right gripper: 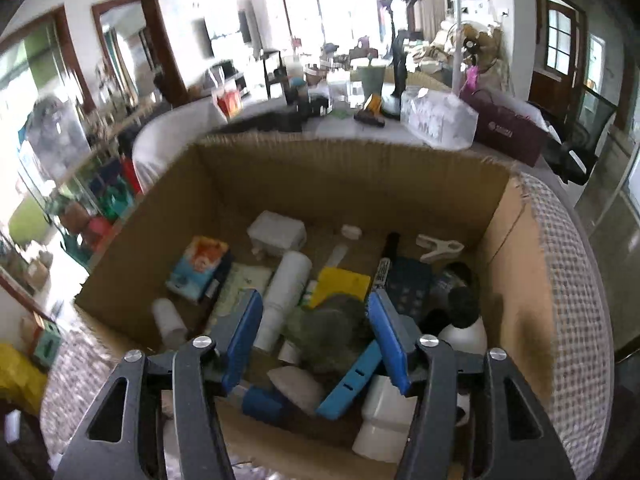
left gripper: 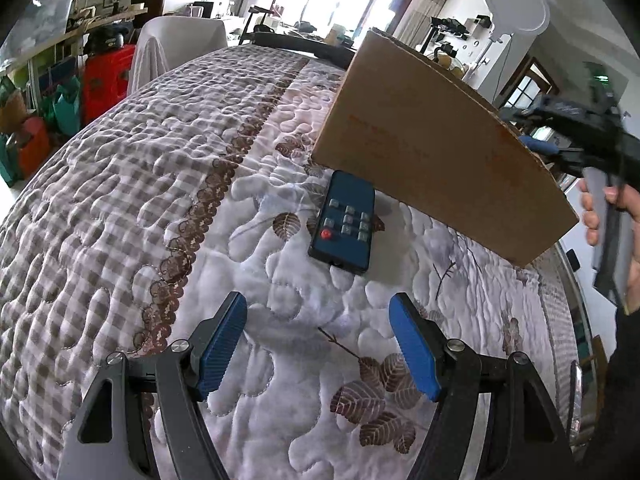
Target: Organize objects
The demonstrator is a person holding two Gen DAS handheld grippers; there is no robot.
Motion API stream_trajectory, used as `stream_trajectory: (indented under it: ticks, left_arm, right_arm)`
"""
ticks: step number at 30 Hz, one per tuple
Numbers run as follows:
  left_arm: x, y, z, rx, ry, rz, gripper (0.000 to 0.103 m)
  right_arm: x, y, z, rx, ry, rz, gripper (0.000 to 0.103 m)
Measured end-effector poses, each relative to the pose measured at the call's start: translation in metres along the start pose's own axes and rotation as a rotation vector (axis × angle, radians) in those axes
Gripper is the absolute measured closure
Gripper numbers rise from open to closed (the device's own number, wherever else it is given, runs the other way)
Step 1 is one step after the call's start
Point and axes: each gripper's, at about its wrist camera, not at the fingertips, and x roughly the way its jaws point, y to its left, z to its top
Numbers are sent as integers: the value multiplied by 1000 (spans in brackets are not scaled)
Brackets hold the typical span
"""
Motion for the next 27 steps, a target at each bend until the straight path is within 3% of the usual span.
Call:
stream_trajectory:
  ticks: [3, 9, 17, 23, 27]
  left_arm:
    - [0, 0, 0, 1, -1, 2, 29]
    - [1, -5, -1, 37, -9, 32, 29]
    - [11, -28, 1, 157, -23, 88, 30]
    - [33, -45, 29, 222, -2, 150, 36]
    - [62, -54, 45, 265, 64, 213, 50]
  right_arm:
    - [-31, 6, -9, -26, -59, 16, 0]
    - [-80, 14, -79, -99, -102, -8, 0]
    - [-60, 2, -191, -112, 33, -100, 0]
    - [-47, -8, -209, -78, 49, -95, 0]
    - [-46, -14, -213, -58, 52, -81, 0]
